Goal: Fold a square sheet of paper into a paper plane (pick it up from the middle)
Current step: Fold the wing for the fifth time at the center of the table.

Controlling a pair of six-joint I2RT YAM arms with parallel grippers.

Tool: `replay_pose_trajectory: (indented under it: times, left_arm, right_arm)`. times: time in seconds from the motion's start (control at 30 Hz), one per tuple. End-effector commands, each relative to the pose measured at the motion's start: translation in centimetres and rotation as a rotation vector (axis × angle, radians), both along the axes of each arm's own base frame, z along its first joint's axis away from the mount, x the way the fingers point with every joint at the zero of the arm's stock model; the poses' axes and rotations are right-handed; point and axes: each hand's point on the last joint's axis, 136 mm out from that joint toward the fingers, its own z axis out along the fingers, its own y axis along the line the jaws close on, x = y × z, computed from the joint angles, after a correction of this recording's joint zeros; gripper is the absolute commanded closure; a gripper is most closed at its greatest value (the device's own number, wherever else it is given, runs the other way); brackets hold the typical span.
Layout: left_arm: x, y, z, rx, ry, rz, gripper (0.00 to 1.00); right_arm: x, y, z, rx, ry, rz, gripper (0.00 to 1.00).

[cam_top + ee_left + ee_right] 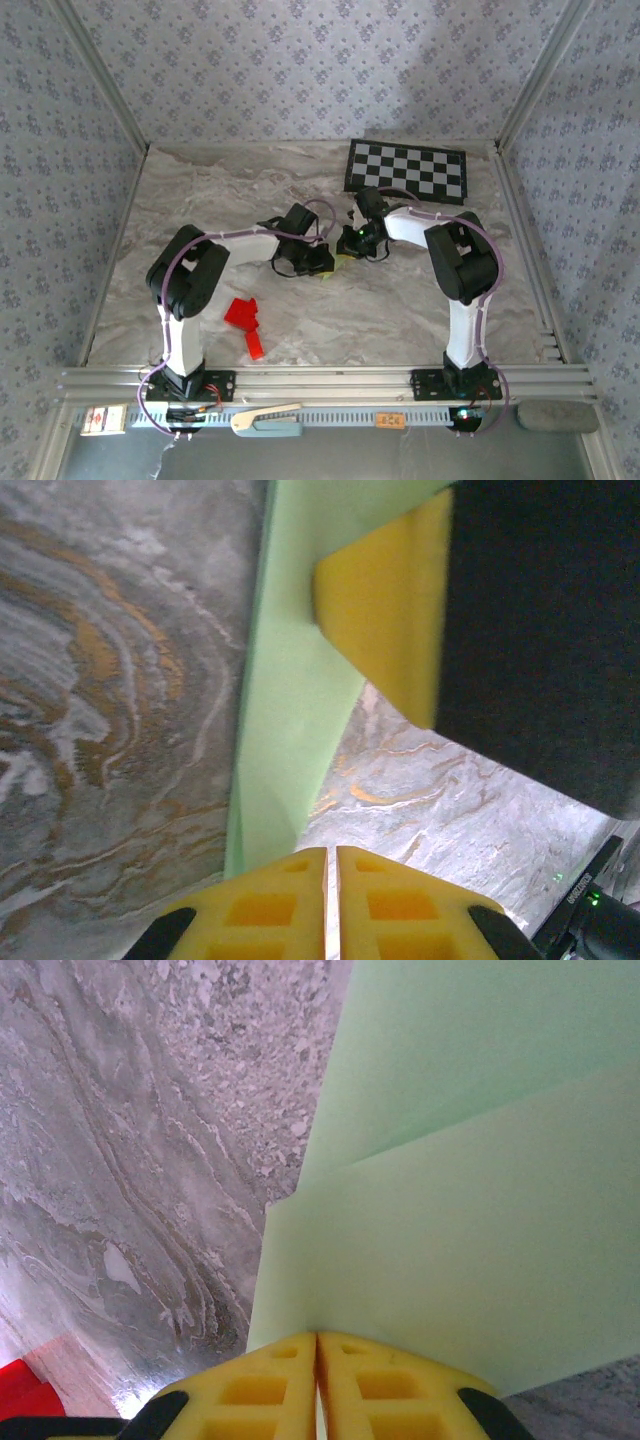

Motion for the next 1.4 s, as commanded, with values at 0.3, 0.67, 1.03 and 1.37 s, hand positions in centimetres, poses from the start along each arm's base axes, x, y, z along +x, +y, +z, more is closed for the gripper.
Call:
replay_pose_trajectory:
  times: [0.3,0.67,1.03,1.37]
  left_arm:
    - [-0.2,0.4,-0.9,0.076,-0.012,-0.006,0.90]
    - [-0.6,0.8,-2.6,0.081,0.041,0.021,0.90]
    - [-1.3,2.0,-3.5,0.099,0.070,0.033,0.91]
    - [-4.2,4.2,-3.7,0.143,0.124,0.008,0.93]
  right_arm:
    - [-4.0,-3.5,-6.2,-0.204,0.177,-0.006,0.88]
    - [-4.2,-3.7,-6.4,-0.212,0.186,-0.005,0.88]
    - [-3.3,-3.6,-6.1,-0.226,0.179,-0.008,0.88]
    - [-3.8,-4.9,-6.6,-0.284,0.204,-0.021,0.89]
